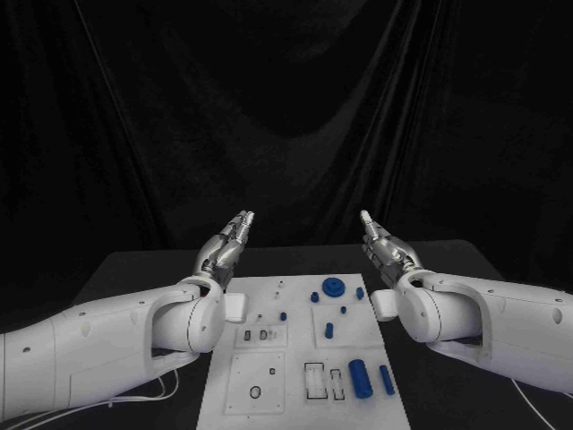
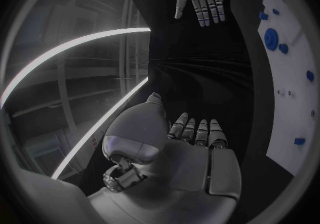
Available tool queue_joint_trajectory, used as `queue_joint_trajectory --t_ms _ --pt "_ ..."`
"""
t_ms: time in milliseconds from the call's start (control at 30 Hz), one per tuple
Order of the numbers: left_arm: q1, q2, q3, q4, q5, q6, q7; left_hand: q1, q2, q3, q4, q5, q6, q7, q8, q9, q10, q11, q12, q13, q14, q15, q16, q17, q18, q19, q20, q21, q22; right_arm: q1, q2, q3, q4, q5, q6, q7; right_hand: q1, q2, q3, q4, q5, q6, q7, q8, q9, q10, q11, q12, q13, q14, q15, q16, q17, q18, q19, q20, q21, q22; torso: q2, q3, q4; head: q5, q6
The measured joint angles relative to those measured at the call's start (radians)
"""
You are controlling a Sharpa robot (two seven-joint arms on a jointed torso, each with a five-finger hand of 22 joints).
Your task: Assemble the parts on the task board
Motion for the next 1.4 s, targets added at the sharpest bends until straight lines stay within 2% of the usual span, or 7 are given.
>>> queue_joint_trajectory --t_ms 167,300,367,500,867,1100,1400 --pt "0.017 0.004 -0.019 -0.008 0.063 0.074 0.034 0.002 0.002 -0.002 0.002 -0.003 0.004 -0.004 0.000 0.000 -0.003 -0.004 0.000 0.000 0.000 0.000 0.000 0.000 0.000 0.000 0.000 0.000 0.000 0.004 0.001 -0.003 -0.002 0.034 0.037 -0.024 0.001 -0.001 -0.003 -0.003 -0.001 0.000 0.000 0.000 0.000 0.000 0.000 0.000 0.000 0.000 0.000 0.000 0.000 0.000 0.000 0.000 0.000 0.000 0.000 0.0000 -0.0001 0.000 0.000" --pt "0.019 0.012 -0.020 -0.049 0.087 0.126 0.049 0.006 -0.002 -0.002 0.002 -0.012 -0.002 -0.009 0.000 0.000 -0.003 -0.011 0.000 0.000 0.000 0.000 0.000 0.000 0.000 0.000 0.000 0.000 0.000 0.004 -0.003 -0.003 -0.020 0.046 0.069 -0.039 0.001 -0.001 -0.003 -0.003 -0.008 0.000 0.000 0.000 0.000 0.000 0.000 0.000 0.000 0.000 0.000 0.000 0.000 0.000 0.000 0.000 0.000 0.000 0.000 -0.0001 0.0001 0.001 -0.029" --pt "0.019 0.010 -0.020 -0.054 0.098 0.153 0.056 0.006 -0.001 -0.002 0.002 -0.012 -0.024 -0.031 -0.006 -0.003 -0.004 -0.024 0.000 0.000 0.000 0.000 0.000 0.000 0.000 0.000 0.000 0.000 0.000 0.004 -0.009 -0.003 -0.026 0.053 0.088 -0.047 0.001 -0.001 -0.003 -0.003 -0.008 0.000 0.000 0.000 0.000 0.000 0.000 0.000 0.000 0.000 0.000 0.000 0.000 0.000 0.000 0.000 0.000 0.000 0.001 -0.0002 0.0003 0.002 -0.036" --pt "0.019 0.011 -0.020 -0.057 0.108 0.179 0.063 0.011 -0.007 -0.002 0.002 -0.017 -0.047 -0.044 -0.014 -0.007 -0.003 -0.033 0.000 0.000 0.000 0.000 0.000 -0.001 0.009 0.000 0.000 0.000 0.000 0.004 -0.011 -0.003 -0.029 0.058 0.108 -0.055 0.006 -0.006 -0.003 -0.003 -0.012 0.000 0.000 0.000 0.000 0.000 0.000 0.000 0.000 0.000 0.000 0.000 0.000 0.000 0.000 0.000 0.000 0.000 0.001 -0.0005 -0.0001 0.005 -0.046" --pt "0.019 0.012 -0.020 -0.069 0.122 0.221 0.073 0.011 -0.007 -0.002 0.002 -0.021 -0.068 -0.064 -0.020 -0.010 -0.002 -0.047 -0.005 -0.001 0.000 0.000 0.000 -0.001 0.016 0.000 0.000 0.000 0.000 0.004 -0.010 -0.003 -0.036 0.057 0.159 -0.065 0.012 -0.012 -0.008 -0.003 -0.021 0.005 0.007 0.000 0.000 -0.002 0.014 0.004 0.000 0.000 0.000 0.000 0.000 0.000 0.000 0.000 0.000 0.000 0.009 -0.0012 0.0021 0.010 -0.042" --pt "0.019 0.005 -0.020 -0.077 0.118 0.231 0.074 0.011 -0.007 -0.002 0.002 -0.021 -0.068 -0.064 -0.020 -0.010 -0.004 -0.052 -0.005 -0.001 0.000 0.000 0.000 -0.001 0.016 0.000 0.000 0.000 0.000 0.004 -0.010 -0.003 -0.048 0.019 0.191 -0.068 0.030 -0.030 -0.011 -0.005 -0.032 0.007 0.033 0.000 0.001 -0.002 0.049 0.004 0.000 0.000 0.000 0.000 0.000 0.009 -0.001 0.064 0.000 0.000 0.010 -0.0014 0.0053 0.011 -0.056" --pt "0.019 -0.023 -0.020 -0.080 0.077 0.233 0.075 0.033 -0.016 -0.002 0.002 -0.021 -0.064 -0.060 -0.020 -0.010 -0.004 -0.052 -0.005 -0.001 0.000 0.000 0.000 0.000 0.016 0.000 0.000 0.000 0.000 0.017 -0.014 -0.004 -0.065 -0.144 0.227 -0.064 0.039 -0.039 -0.011 -0.005 -0.039 0.008 0.038 0.000 0.001 -0.002 0.049 0.004 0.000 0.000 0.000 0.000 0.000 0.016 -0.001 0.074 0.000 0.000 0.011 -0.0015 0.0049 0.013 -0.085"
